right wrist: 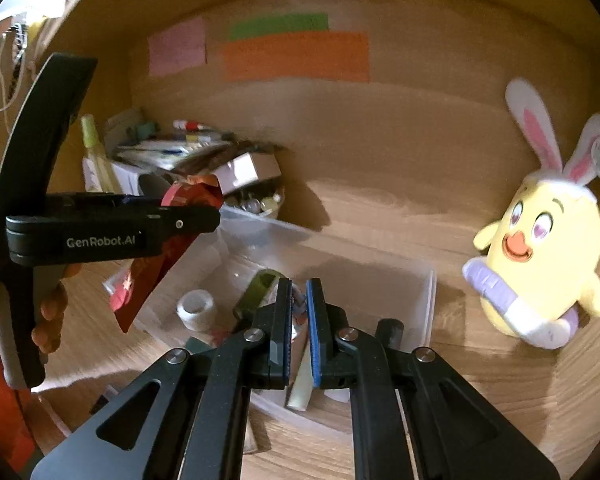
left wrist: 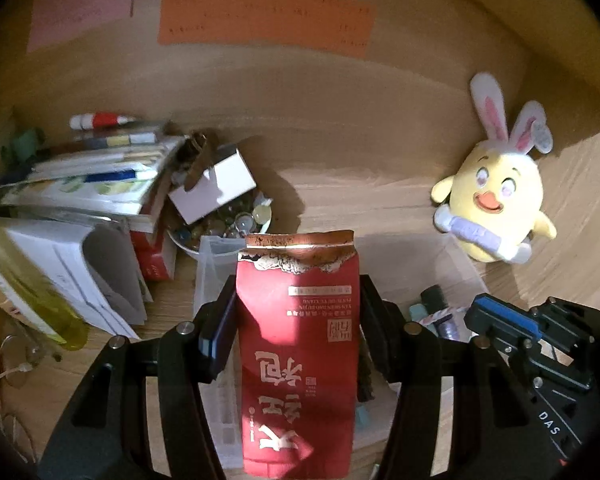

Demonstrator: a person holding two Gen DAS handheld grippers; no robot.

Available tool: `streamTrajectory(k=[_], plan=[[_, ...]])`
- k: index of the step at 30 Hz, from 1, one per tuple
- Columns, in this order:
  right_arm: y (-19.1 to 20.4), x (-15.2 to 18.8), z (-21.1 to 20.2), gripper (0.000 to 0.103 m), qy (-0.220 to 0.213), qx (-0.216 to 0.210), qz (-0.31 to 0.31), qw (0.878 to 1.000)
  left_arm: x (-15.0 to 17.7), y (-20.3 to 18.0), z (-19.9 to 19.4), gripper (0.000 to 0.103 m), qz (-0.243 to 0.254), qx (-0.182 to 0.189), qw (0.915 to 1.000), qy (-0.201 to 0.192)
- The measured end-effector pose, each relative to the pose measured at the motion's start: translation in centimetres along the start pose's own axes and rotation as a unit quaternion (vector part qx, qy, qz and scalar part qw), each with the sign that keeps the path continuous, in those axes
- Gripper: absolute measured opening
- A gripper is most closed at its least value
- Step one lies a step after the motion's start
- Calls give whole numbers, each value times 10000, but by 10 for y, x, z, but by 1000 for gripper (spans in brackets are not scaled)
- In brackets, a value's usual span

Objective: Organize objects
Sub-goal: 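Carry the red packet and pink bracelet into the bin and open both grippers, then grasp the blue Max card box with the left gripper while the right grasps the beige block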

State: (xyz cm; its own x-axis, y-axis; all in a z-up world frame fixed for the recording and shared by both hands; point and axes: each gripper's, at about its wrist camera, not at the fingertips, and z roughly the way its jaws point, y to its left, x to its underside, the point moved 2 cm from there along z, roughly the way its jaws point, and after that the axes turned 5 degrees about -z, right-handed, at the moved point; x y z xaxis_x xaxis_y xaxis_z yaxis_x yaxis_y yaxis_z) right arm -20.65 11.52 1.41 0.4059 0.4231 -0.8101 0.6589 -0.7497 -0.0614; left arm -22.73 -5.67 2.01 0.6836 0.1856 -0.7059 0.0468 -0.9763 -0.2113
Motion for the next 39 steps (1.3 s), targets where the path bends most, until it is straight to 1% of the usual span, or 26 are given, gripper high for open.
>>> streamTrajectory(k=[4,7,14,16,18,23,26,28,31,35,36,37,39], plan=[[-8,8,16,7,212,120,33,9997,3,0,16,54,6,-28,9999,168],[-13,12,24,7,313,130,78,9994,5,1,26,54,-24,-41,9996,280],[-20,17,40,7,510,212,101,9984,8,1,33,54,-38,52,9990,452],[-21,19,43,7,566,250,98,9980,8,-1,31,61,-1,71,9990,440],[-23,20,46,7,615,345,93,9975,9,-2,29,64,34,35,9992,393],[-25,21,48,8,695,437,85,9966,11,-5,21,66,80,80,9993,365],[-25,21,47,19,726,427,107,9964,13,-4,11,70,80,116,9994,304],[-24,21,45,31,710,429,107,9965,14,-5,4,74,101,130,9996,242],[-21,18,40,41,643,443,73,9969,17,-8,-8,79,164,121,9997,123],[-17,15,31,49,540,494,14,9973,23,-10,-25,81,220,93,9997,0],[-16,15,29,51,524,508,3,9973,26,-9,-30,84,232,77,9997,-19],[-15,14,27,54,503,525,-9,9974,28,-9,-34,91,229,59,9997,-41],[-14,14,22,58,467,538,-25,9975,34,-7,-42,94,215,26,9997,-135]])
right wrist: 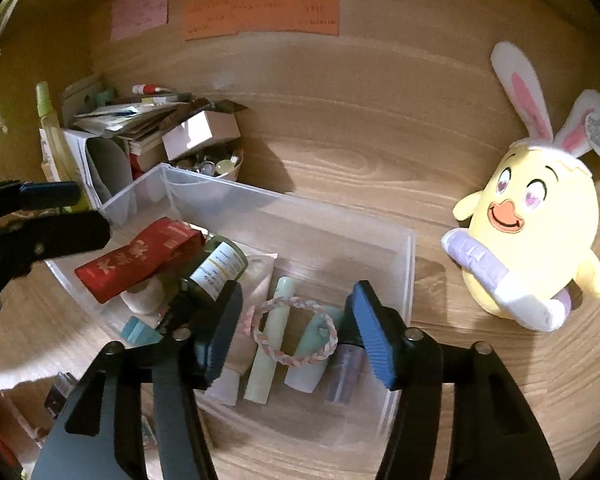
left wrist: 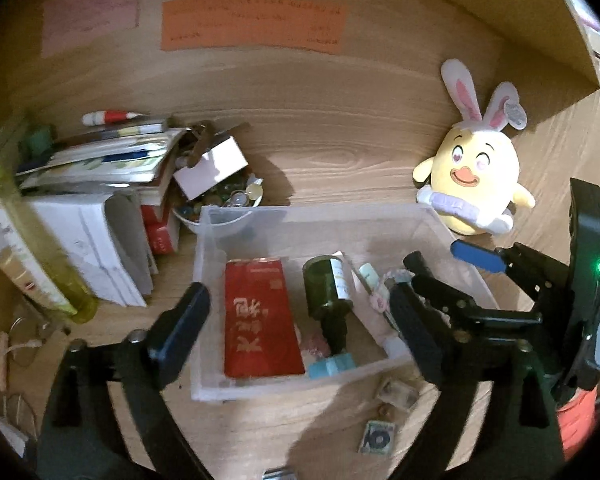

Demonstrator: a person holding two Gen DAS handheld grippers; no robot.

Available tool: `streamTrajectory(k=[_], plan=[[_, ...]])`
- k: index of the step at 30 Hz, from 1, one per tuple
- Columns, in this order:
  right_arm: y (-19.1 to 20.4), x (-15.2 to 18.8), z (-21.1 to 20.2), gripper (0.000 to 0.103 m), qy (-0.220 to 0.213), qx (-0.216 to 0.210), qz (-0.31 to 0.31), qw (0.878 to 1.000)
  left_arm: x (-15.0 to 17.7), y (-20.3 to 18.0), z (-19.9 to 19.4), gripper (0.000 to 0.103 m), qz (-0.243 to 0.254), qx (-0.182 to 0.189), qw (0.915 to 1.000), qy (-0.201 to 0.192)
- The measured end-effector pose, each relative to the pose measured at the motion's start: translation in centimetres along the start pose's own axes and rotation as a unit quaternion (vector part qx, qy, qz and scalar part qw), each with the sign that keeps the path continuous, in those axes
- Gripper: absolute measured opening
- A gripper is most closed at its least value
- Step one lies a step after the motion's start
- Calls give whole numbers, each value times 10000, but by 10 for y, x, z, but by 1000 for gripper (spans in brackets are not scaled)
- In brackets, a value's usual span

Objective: Organize objects
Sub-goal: 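Grasp the blue Max card box with the left gripper while the right grasps the beige block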

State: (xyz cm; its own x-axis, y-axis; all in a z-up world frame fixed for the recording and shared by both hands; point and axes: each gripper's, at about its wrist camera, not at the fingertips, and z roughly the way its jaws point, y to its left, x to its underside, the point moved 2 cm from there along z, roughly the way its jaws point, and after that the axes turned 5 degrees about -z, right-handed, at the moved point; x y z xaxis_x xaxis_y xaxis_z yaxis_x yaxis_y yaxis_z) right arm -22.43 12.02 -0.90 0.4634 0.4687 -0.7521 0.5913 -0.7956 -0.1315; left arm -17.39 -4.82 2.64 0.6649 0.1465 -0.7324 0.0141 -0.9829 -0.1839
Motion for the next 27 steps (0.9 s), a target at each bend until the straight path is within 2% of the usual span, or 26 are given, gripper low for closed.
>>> streamTrajectory(k=[12,24,27], plan=[[16,11,-34,60,-176,12,-216,9996,32,3,-25,98,46,-54,10000,4],[31,36,-57,60,-149,-231,-174,9995,68,17,-30,98,-2,-175,9994,315],[37,46,-58,60,-41,-306,-240,9992,78,21,-29,98,-74,-78,9987,494]])
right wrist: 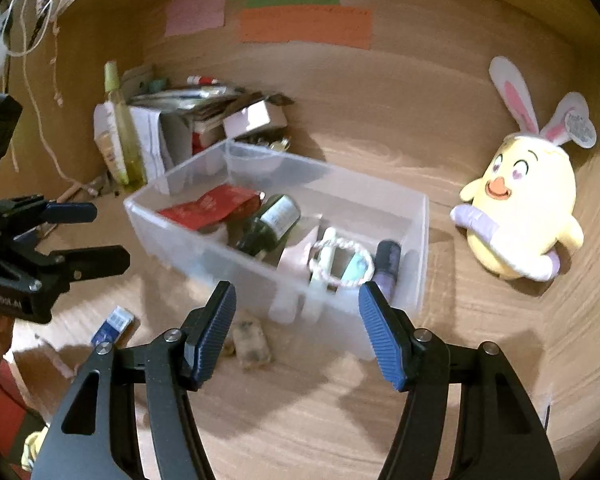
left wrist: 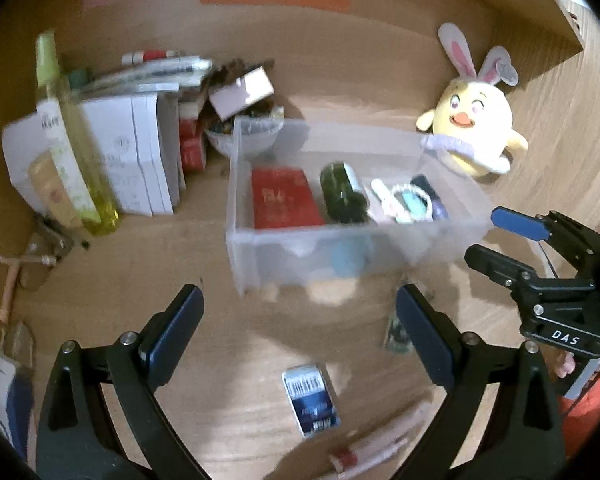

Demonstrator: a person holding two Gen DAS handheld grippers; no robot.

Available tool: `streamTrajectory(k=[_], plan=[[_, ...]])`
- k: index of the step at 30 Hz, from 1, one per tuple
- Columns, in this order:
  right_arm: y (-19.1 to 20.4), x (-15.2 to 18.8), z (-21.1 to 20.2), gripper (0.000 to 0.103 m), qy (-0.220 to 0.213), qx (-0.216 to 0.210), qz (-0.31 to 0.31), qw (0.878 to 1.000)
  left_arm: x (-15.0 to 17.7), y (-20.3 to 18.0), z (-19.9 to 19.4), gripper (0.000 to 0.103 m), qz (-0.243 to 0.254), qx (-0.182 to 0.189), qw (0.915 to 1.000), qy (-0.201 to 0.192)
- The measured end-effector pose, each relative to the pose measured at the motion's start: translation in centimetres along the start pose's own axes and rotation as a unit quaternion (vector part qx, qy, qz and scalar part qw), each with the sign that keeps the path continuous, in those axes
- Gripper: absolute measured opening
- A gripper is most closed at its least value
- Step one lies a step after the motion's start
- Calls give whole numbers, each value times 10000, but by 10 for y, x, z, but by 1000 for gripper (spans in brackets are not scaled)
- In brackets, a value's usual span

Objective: Organize objects
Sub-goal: 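Grasp the blue Max card box with the left gripper while the right grasps the beige block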

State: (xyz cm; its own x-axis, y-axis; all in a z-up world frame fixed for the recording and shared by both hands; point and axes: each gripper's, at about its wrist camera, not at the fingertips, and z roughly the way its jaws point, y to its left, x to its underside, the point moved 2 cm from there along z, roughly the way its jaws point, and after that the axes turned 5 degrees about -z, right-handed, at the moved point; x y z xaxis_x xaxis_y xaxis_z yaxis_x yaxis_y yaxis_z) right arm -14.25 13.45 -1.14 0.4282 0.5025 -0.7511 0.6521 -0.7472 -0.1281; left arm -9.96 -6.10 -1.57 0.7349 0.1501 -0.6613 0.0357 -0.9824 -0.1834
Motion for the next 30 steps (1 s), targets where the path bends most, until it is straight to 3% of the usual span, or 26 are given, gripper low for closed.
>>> streamTrajectory(k=[6,14,15,18,23,26,28,30], plan=[[11,19,14,60,342,-173,-134,9992,28,1,8,98,50,-48,9993,372],[8,36,42,60,783,-361,19,9963,51,-8,10,97,275,-232,9979,539],[8,37,44,60,811,-409,40,9959,52,-9,8,95,288,-262,9979,514],[10,39,50,57,879,-506,55,9948,57,-8,9,77,277,-219,9974,633],[16,38,58,48,986,-639,14,9931,65,-3,16,69,204,-184,9963,817],[20,36,61,38,982,-639,-57,9931,68,-3,18,65,228,-153,9961,835],[22,35,63,25,956,-628,-121,9934,70,-3,17,59,288,-199,9962,797],[23,35,63,23,938,-654,-143,9933,70,-3,16,52,332,-231,9962,766]])
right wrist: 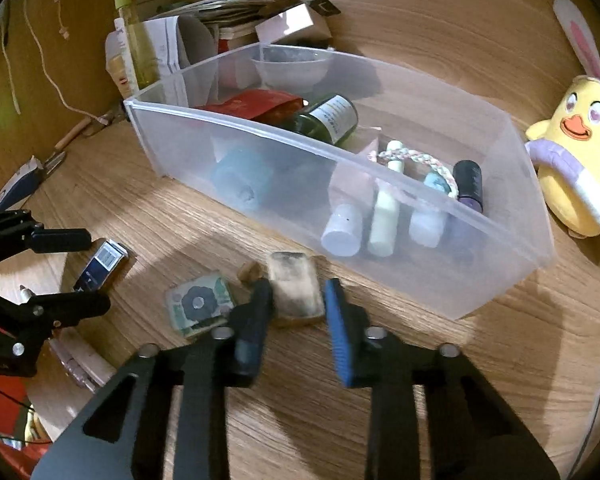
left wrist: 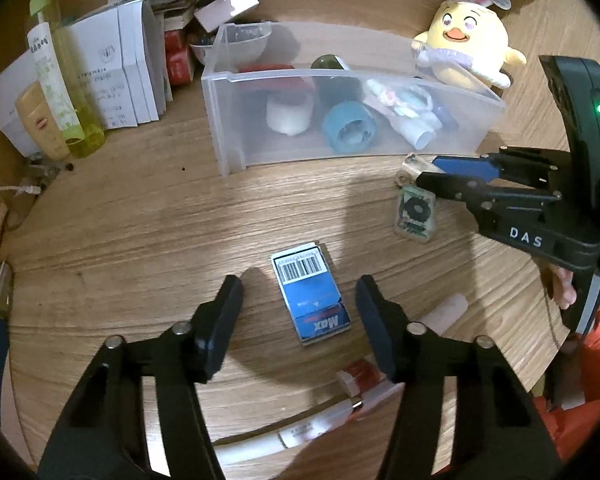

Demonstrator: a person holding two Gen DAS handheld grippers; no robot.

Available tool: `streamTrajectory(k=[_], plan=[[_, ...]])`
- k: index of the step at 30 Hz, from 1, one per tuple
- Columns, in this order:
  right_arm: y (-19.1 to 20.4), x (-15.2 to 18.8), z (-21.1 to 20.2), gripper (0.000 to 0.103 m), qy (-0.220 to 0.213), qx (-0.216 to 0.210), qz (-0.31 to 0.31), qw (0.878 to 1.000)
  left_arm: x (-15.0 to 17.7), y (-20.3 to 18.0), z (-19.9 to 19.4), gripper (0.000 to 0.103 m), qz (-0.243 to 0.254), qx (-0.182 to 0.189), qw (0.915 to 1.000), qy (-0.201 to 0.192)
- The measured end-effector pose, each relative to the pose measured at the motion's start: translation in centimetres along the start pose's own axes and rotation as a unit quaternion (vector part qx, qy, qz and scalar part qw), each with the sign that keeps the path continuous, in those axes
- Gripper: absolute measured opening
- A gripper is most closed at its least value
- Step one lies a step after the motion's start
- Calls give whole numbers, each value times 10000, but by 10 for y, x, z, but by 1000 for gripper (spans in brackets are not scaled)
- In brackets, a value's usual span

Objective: Organize objects
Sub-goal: 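Grasp the blue Max card box with the left gripper while the right grasps the beige block, then carry the blue box and beige block into the bin and open both grippers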

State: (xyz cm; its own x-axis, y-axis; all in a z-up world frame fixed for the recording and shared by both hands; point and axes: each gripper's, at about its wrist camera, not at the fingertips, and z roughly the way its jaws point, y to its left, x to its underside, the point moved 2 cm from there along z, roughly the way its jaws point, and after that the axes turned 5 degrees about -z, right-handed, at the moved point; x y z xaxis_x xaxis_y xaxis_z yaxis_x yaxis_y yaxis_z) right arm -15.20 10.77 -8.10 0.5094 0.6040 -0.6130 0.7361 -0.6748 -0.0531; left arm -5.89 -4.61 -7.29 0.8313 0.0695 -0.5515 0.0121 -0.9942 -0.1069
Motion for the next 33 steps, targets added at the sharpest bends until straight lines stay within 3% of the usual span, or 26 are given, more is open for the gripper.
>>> streamTrajectory(k=[2,4,5,13,33], plan=[[-1,1,-1,23,-12,-22,22,10000,1,3,-2,43,9,13,10000,-29],[-2,2,-2,23,-21,-32,52,10000,0,6,-2,28,-36,32,10000,-41],[-2,2,-3,23,-31,-20,63,10000,-1,9,-2,27,-67,51,10000,-42],[-5,5,-32,22,-367,-61,266,9990,-9,14,-6,27,-333,121,9992,-169],[-13,-14,-92,22,-1236,-75,296,9919,-61,-16,-54,27,-168,150,9945,-1022]])
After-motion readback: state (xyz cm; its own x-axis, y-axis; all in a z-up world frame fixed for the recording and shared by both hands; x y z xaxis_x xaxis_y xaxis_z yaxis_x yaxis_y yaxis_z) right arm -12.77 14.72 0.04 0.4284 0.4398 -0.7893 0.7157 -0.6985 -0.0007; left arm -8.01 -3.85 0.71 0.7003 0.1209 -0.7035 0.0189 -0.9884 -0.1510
